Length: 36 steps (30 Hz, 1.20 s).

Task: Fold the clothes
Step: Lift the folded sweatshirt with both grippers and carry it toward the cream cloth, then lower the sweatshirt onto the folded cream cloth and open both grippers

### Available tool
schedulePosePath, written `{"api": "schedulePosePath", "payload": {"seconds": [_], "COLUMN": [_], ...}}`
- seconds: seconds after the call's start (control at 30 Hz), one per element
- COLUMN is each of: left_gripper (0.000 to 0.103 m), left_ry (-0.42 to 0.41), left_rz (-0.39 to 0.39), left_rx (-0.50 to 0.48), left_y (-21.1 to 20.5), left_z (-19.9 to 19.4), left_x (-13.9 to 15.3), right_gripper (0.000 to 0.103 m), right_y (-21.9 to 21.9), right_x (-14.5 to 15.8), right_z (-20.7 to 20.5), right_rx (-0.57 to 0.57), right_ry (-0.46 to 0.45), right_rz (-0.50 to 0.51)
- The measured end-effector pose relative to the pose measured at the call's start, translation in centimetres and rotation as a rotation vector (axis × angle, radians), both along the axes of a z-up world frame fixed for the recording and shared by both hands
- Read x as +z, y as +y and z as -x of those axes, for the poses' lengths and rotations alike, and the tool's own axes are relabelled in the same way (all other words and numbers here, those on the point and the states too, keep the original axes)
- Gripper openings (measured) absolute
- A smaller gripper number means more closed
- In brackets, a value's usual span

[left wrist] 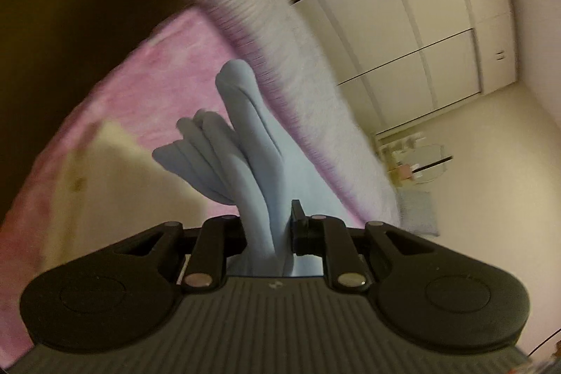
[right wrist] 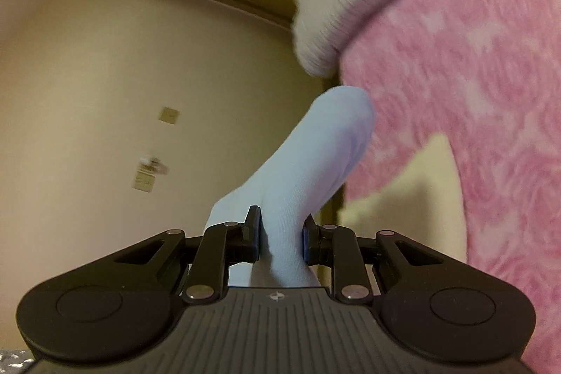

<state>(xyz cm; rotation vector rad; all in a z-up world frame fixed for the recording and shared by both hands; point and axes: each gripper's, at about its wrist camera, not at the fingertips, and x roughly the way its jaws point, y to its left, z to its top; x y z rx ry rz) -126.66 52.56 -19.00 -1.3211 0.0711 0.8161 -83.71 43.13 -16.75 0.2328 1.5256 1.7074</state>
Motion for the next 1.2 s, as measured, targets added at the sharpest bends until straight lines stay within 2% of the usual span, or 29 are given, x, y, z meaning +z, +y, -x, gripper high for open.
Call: {"api": "schedulePosePath", "payload": {"seconds": [0.1,0.13,0.17,0.2,0.23,0.3,0.33,0.47,0.57,0.6,0.63,0.67,0.7,0.73,0.8,0.87,0.93,1.0,1.07,1.1,1.17,1.2], "left_gripper": [0.015,0.019,0.021,0.022,0.022,0.023,0.023,0.028,0.028,0.028,0.027,0.023,0.018,0.015,0.014,0.013,0.013,0.017,0.017,0.017,0.015,0.014], "left_ry": [0.056,0.05,-0.004,-0.057,-0.071,-0.038,-0.02,0.027,0.054,0.051,0.067,0.086,0.106,0.125,0.213,0.259,0.3,0.337,0.373,0.391,0.427,0.446], "left_rz": [0.158,0.18,0.165,0.16,0.164,0.159,0.156,0.16,0.173,0.177,0.169,0.159,0.149,0.139,0.089,0.089,0.092,0.076,0.057,0.048,0.03,0.02], "left_rx": [0.003,0.001,0.021,0.045,0.051,0.041,0.035,0.054,0.087,0.101,0.108,0.114,0.12,0.126,0.101,0.079,0.057,0.054,0.053,0.052,0.051,0.05], "left_y": [0.1,-0.3,-0.8,-1.3,-1.4,-1.5,-1.5,-3.6,-5.9,-6.6,-6.9,-7.0,-7.2,-7.4,-7.1,-6.6,-6.1,-6.6,-7.1,-7.4,-7.9,-8.2], "left_z": [1.5,1.8,2.3,2.8,2.9,2.8,2.7,3.3,4.0,4.1,4.0,3.7,3.5,3.3,2.9,2.7,2.5,2.2,1.9,1.8,1.5,1.3], "left_x": [-8.4,-10.3,-11.3,-11.6,-11.6,-10.8,-10.4,-8.2,-7.5,-7.4,-7.1,-6.9,-6.6,-6.3,-5.3,-5.6,-6.0,-4.6,-3.1,-2.3,-0.8,0.0], "right_gripper": [0.029,0.035,0.037,0.035,0.035,0.045,0.05,0.053,0.054,0.053,0.047,0.038,0.019,0.018,0.018,0.018,0.018,0.019,0.025,0.033,0.035,0.035], "right_y": [0.4,0.4,0.2,-0.6,-1.4,-1.6,-1.6,-2.9,-5.1,-5.3,-5.5,-5.8,-6.1,-5.8,-5.4,-5.0,-5.0,-4.9,-4.5,-4.3,-3.9,-3.5], "right_x": [-7.3,-9.9,-12.3,-13.2,-14.0,-13.1,-12.3,-8.7,-7.7,-7.9,-8.1,-8.5,-8.7,-8.4,-7.7,-7.2,-7.8,-8.2,-7.8,-6.9,-5.3,-4.8], "right_z": [2.6,3.5,4.2,4.0,3.8,3.3,3.2,3.3,3.7,4.3,4.9,5.3,5.7,6.4,7.7,8.7,8.6,8.4,8.3,8.3,8.3,8.2], "right_rx": [0.018,0.044,0.062,0.027,-0.005,-0.005,0.002,0.048,0.08,0.093,0.106,0.113,0.11,0.12,0.14,0.173,0.166,0.16,0.157,0.153,0.14,0.141], "right_ry": [-0.051,-0.088,-0.117,-0.08,-0.047,-0.059,-0.099,-0.252,-0.32,-0.342,-0.363,-0.377,-0.378,-0.402,-0.45,-0.507,-0.487,-0.489,-0.495,-0.521,-0.599,-0.609], "right_rz": [0.106,0.188,0.259,0.246,0.234,0.242,0.246,0.237,0.276,0.291,0.305,0.312,0.303,0.295,0.278,0.245,0.256,0.278,0.292,0.281,0.251,0.242]}}
